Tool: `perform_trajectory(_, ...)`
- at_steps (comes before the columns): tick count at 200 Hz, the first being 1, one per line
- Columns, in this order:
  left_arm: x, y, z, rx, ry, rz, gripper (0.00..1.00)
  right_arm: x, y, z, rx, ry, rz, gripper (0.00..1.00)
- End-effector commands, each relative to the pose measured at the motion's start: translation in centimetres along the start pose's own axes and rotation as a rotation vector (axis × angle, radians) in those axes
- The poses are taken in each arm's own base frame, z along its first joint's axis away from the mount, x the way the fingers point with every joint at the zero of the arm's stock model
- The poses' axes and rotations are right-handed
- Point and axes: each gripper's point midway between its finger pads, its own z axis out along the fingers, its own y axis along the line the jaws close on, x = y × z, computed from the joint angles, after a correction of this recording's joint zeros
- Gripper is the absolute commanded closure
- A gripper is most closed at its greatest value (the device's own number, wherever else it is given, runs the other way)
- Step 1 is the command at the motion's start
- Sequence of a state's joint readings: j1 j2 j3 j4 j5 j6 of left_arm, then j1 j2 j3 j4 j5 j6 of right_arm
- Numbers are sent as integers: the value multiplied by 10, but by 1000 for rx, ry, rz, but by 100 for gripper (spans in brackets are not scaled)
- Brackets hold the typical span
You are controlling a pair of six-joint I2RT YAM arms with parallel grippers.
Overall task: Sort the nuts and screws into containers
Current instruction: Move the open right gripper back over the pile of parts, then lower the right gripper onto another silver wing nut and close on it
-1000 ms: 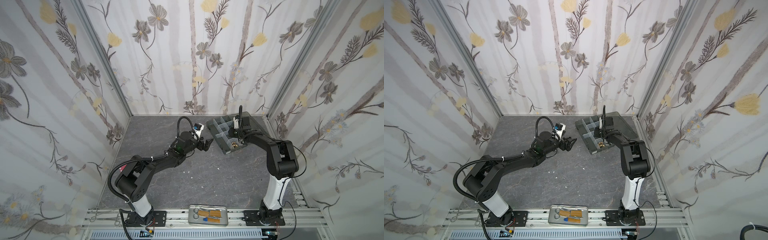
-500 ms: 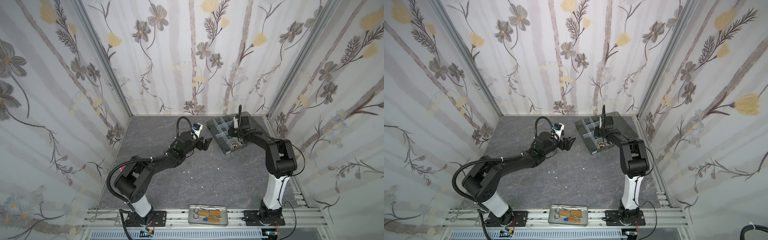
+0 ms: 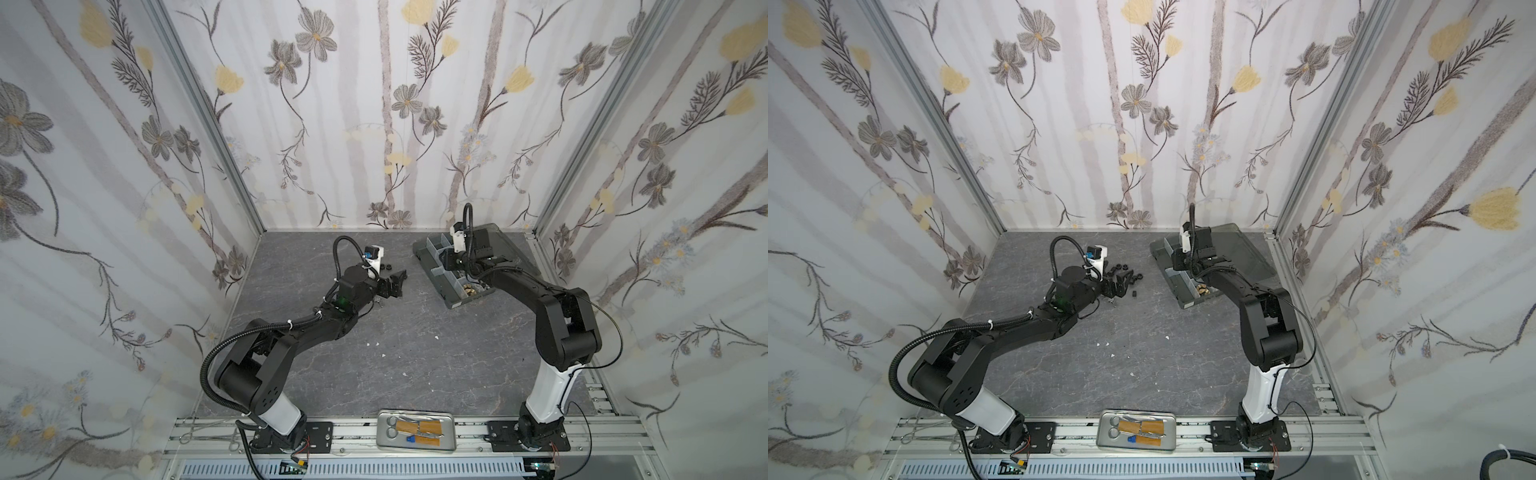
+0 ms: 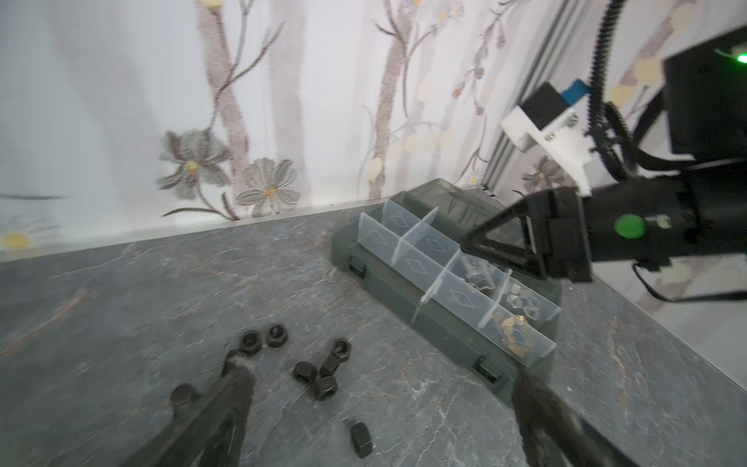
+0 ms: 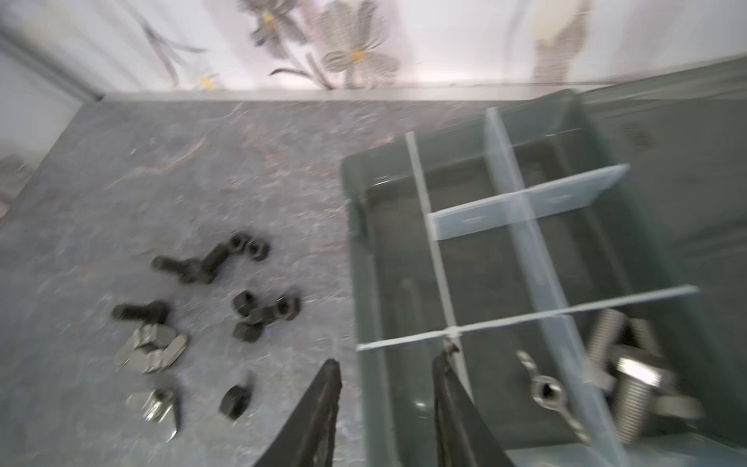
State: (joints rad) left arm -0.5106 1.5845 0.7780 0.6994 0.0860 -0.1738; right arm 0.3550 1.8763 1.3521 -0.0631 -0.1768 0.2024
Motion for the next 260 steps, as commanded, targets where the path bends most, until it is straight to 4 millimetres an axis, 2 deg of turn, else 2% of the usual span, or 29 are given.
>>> perform_trajectory(1, -10, 37, -14, -113, -60, -149, 0, 11, 63, 10, -168, -7, -133, 62)
perform_trajectory(13, -8, 58, -27, -167, -73, -199, 0, 23, 93, 17, -234, 4, -179, 63)
perform_trajectory(31, -4, 77, -46, -207, -93, -228, 0, 40, 130, 26, -346, 25, -222, 63)
perform_trajectory(46, 1, 82, -56, -220, -82, -209, 0, 56, 152, 33, -414, 50, -263, 61)
perform_trajectory(60, 10, 85, -63, -242, -49, -196, 0, 70, 163, 43, -412, 75, -315, 58)
perform_trajectory(95, 33, 90, -78, -272, 13, -205, 0, 84, 169, 62, -372, 114, -378, 48)
perform_trajectory(127, 43, 93, -83, -282, 26, -221, 0, 99, 172, 78, -370, 160, -426, 48)
perform_trajectory(170, 40, 93, -74, -274, 22, -221, 0, 120, 179, 89, -331, 219, -508, 48)
perform_trajectory(208, 38, 90, -61, -248, 31, -225, 0, 140, 174, 106, -286, 286, -527, 48)
perform_trajectory(232, 38, 89, -58, -235, 27, -238, 0, 147, 174, 111, -281, 297, -514, 52)
perform_trajectory(260, 37, 89, -59, -233, 24, -242, 0, 152, 173, 113, -279, 310, -509, 66)
